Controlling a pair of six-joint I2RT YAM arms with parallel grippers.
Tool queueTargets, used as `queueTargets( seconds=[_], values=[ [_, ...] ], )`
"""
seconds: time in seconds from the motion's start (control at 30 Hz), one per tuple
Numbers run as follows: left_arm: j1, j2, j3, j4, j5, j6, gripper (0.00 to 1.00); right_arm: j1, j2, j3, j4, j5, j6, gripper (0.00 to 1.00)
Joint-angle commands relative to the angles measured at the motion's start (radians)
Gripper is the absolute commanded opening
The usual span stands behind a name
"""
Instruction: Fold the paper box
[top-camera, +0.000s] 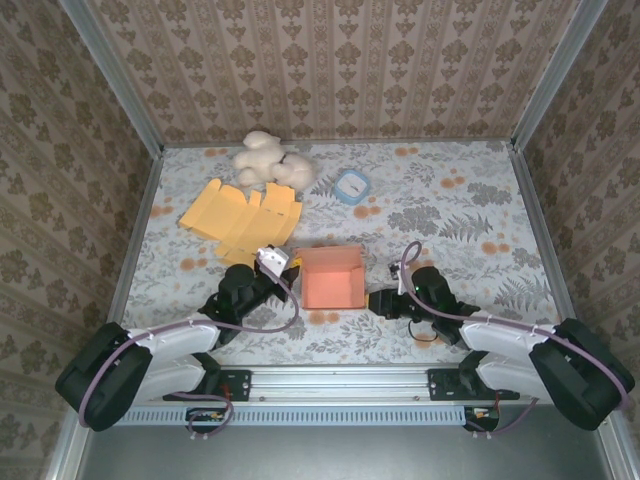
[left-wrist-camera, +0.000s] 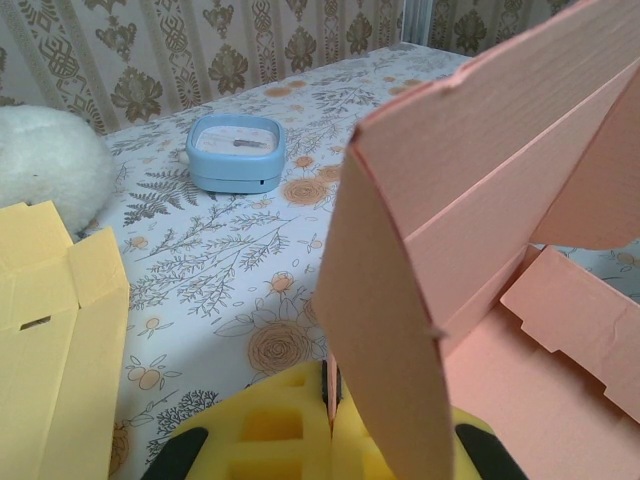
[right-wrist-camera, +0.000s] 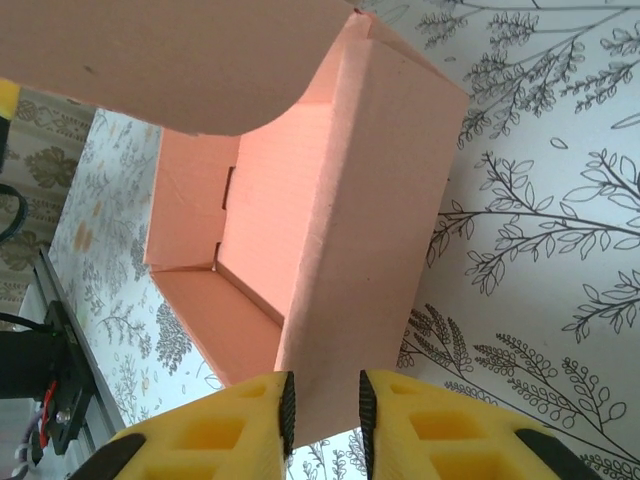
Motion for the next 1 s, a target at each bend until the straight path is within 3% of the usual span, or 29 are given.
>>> queueTargets(
  seconds=[0.0,0.2,0.6,0.97],
  values=[
    [-0.010,0.012,0.004,0.002,-0.007,-0.029,0.00,0.011,0.027,0.036,0.043,0.006,-0.022,0.26],
    [-0.019,0.040,0.007,0.018,-0.011,-0.032,0.00,0.022,0.063,0.041,0.076,0.007,-0.016,0.28],
    [-0.024,0.053,0.005,0.025,-0.027,-0.029,0.00,0.036,-0.029,0.031,-0.001,0.055,-0.020,0.29],
    [-0.037,0.052,0.003,0.027,-0.042,-0.032,0.00,0.050,0.076,0.026,0.063,0.053,-0.012,0.28]
  ],
)
